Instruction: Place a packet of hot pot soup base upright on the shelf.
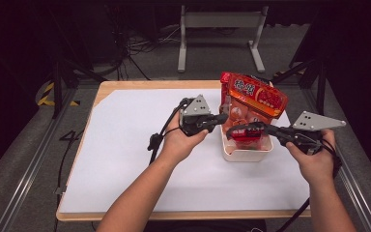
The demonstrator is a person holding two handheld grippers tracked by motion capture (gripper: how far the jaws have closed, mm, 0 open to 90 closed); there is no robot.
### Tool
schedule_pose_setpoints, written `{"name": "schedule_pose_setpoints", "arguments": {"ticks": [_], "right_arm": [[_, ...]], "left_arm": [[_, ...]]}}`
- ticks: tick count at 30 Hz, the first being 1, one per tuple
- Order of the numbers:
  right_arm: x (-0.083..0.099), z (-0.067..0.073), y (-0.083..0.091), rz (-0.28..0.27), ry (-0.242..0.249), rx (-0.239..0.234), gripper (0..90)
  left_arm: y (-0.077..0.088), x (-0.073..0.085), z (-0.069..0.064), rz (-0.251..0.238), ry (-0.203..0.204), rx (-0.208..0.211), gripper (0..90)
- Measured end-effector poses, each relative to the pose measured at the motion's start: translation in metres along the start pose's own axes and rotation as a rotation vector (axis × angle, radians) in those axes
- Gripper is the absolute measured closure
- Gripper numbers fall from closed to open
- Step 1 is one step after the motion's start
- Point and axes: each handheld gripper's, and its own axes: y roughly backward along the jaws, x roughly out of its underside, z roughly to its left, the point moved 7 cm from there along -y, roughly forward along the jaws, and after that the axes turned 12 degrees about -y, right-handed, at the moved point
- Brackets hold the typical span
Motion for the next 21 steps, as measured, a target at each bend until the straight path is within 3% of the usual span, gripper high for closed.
{"name": "schedule_pose_setpoints", "arguments": {"ticks": [12,21], "right_arm": [[0.013,-0.009,-0.002,0.103,-0.065,0.001,83.6],[0.015,-0.012,0.000,0.120,-0.091,0.008,81.7]], "left_arm": [[0.011,0.011,0.005,0.010,0.027,-0.013,90.0],[0.016,0.017,0.006,0.016,0.040,-0.016,90.0]]}}
